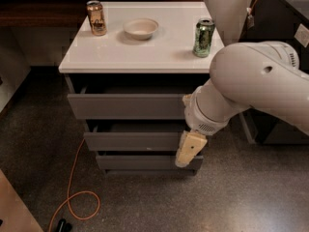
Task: Place orange can into middle drawer
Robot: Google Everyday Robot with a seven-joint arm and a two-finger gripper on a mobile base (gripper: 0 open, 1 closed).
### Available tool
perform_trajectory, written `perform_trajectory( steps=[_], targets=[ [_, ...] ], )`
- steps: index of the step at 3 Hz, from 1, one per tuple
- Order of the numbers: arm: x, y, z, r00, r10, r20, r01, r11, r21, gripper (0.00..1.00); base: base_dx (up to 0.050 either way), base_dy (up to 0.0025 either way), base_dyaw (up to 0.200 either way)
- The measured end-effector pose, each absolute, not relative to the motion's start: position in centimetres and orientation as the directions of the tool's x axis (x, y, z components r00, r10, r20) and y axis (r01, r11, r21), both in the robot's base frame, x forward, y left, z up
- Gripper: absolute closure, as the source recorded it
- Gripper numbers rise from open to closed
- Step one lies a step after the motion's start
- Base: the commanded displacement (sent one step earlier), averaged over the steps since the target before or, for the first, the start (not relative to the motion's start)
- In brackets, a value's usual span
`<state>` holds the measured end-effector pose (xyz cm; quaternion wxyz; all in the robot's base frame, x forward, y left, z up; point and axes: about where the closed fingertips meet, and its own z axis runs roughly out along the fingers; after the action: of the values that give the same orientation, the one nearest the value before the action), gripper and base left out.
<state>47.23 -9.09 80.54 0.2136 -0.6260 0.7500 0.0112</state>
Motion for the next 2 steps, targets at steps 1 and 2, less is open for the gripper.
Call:
perform_trajectory(
  steps=[1,2],
  targets=[
    [47.6,-8.7,79.0,-0.121,-0.937,-0.329,-0.951,0.205,-0.233,0.0,0.0,0.0,0.0],
    [49.5,-6.5,73.3,-0.085,-0.949,-0.303,-0.96,0.16,-0.23,0.0,0.0,0.0,0.0]
  ],
)
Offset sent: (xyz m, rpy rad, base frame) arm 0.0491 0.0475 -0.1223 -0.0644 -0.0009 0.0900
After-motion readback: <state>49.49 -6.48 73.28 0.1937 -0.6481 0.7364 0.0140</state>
